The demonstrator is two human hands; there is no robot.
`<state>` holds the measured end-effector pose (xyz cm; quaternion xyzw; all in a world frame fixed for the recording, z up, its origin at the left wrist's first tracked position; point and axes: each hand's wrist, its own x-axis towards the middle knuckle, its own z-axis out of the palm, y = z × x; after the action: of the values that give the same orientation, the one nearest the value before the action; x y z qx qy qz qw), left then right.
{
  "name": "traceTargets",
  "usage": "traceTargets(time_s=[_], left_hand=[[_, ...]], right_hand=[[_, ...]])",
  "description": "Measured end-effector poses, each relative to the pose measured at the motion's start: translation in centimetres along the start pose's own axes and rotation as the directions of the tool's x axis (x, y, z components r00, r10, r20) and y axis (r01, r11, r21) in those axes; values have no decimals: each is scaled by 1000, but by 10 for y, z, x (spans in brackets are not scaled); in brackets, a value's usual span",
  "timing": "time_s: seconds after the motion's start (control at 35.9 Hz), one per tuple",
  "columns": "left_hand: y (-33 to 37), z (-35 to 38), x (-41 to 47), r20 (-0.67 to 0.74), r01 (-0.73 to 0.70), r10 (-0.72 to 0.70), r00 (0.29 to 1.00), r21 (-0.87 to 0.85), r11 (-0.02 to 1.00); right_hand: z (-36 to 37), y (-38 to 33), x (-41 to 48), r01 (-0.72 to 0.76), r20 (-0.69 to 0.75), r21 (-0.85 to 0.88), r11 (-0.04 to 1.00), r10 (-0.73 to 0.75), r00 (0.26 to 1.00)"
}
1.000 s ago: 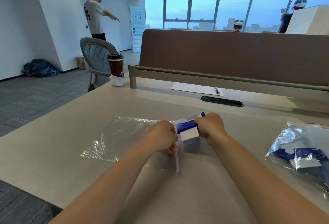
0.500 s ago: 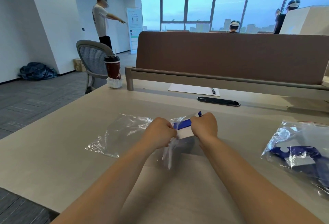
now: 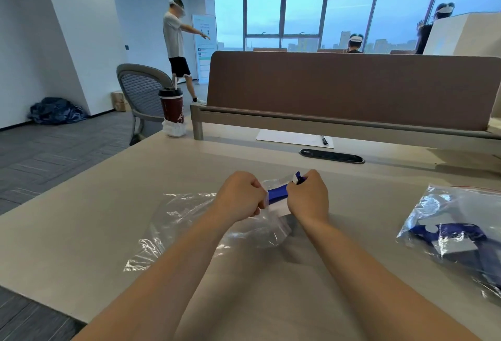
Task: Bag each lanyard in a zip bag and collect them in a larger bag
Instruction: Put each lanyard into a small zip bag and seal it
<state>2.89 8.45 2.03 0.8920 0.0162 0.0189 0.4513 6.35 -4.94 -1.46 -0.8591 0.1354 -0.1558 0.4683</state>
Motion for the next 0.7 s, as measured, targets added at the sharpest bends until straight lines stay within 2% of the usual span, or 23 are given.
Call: traceTargets(time_s=[0.14,0.33,0.39,0.53,0.7], left_hand=[[3,-8,1,-56,-39,38,998,-26,999],[0,-9,1,-57,-38,40,998,39,999],[-4,-8,2,-55,-14,17,998,57,998],[-4,1,1,-1,31,-31,1000,8,999],[-6,4,2,27,13,-12,1000,-7,1000]], right_hand=[[2,0,0,74,17,-104,992,-72,997],[-7,-1,-3,179,49,-192,965,-173,984],[-8,-1,-1,147,57,-164,975,-140,989],[-5,-2,3,-54,119,-9,999,54,991],[3,-4,1,-115,139,65,991,105,985]])
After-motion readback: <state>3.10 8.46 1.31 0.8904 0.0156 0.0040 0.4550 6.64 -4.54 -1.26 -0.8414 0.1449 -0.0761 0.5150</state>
